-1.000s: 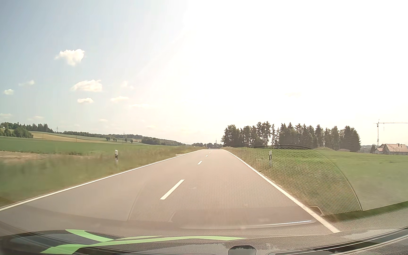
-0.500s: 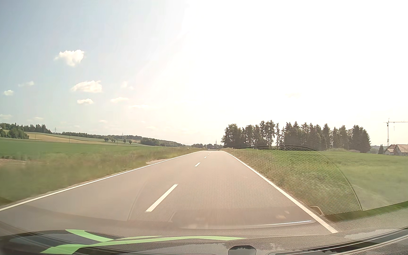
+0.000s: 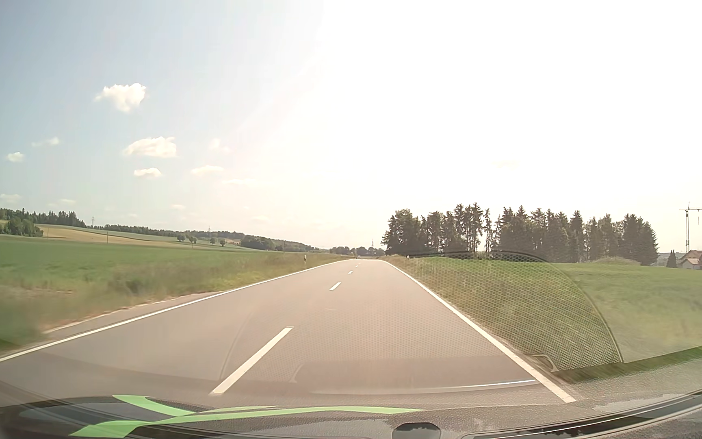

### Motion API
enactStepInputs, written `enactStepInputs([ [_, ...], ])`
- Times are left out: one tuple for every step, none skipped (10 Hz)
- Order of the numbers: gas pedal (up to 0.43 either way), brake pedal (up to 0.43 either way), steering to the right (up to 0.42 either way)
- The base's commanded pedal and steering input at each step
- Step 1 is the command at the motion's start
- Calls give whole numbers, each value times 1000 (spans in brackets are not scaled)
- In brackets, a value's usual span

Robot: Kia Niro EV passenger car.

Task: Follow the waypoints while adhering to traffic rules and regulations

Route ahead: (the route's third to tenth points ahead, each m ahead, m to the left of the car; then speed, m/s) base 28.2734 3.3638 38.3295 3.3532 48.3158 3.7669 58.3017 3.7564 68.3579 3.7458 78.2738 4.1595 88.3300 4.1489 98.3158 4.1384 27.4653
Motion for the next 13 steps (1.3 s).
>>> enactStepInputs([
  [150,0,-4],
  [150,0,-5],
  [150,0,-5],
  [150,0,-5],
  [157,0,-4],
  [157,0,-4],
  [157,0,-5],
  [157,0,-5],
  [157,0,-5],
  [150,0,-4],
  [150,0,-4],
  [150,0,-3],
  [150,0,-3],
])
